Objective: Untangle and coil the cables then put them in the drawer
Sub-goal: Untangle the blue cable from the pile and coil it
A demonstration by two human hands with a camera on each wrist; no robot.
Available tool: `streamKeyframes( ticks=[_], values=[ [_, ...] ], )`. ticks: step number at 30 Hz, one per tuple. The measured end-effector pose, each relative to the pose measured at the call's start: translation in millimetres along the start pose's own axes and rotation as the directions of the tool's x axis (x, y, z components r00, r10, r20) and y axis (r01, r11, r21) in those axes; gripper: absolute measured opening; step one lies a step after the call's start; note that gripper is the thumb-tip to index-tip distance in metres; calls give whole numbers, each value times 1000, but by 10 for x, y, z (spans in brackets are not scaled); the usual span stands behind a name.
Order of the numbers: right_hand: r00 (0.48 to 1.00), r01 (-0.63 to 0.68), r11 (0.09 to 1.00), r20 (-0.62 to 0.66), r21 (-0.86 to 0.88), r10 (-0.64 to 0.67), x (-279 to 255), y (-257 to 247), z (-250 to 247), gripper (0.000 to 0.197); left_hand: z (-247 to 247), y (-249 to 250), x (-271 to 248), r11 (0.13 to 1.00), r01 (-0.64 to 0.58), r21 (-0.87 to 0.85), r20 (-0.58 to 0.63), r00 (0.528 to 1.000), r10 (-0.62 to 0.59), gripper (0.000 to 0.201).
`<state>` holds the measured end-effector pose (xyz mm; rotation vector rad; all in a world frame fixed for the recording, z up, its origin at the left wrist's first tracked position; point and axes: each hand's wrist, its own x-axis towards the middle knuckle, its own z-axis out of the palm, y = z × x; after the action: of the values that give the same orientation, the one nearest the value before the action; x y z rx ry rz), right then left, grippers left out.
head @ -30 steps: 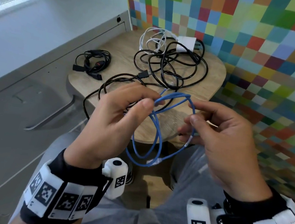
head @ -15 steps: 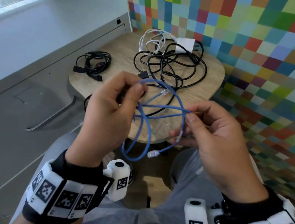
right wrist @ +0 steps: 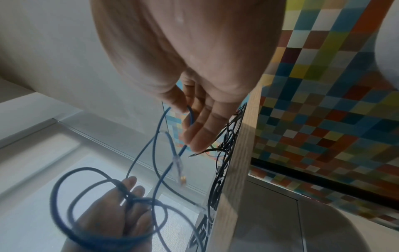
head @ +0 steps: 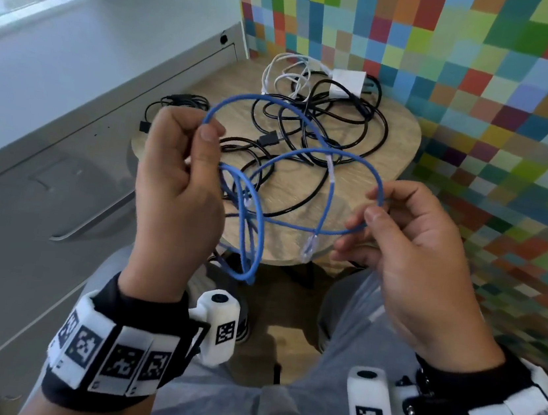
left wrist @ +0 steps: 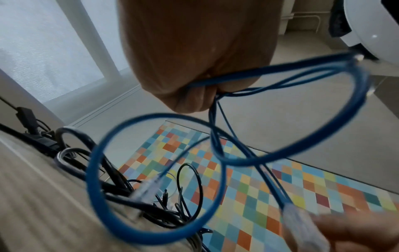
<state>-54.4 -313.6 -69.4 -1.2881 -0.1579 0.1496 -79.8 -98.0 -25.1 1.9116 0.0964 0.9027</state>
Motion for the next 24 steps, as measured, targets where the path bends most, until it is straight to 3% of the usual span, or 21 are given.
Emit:
streamKeyframes(
  ticks=[9,12,19,24],
  values=[
    [990,-11,995,-139,103,25,70,-9,-30,34,-39,65,73,984,-2,-180,-255,966,-45,13],
    [988,-5,993,-156,118,23,78,-13,-31,44,-69,41,100,975,18,-223,-280,956,-81,10],
    [998,-51,998,-47,-32,49,73,21,-38,48,35,99,29,949,80,-307,-132,983,-125,13],
    [1000,3,999,31,-50,-1,36,28,-18,30,76,57,-34,953,148,-264,115,986,-121,18]
  ],
)
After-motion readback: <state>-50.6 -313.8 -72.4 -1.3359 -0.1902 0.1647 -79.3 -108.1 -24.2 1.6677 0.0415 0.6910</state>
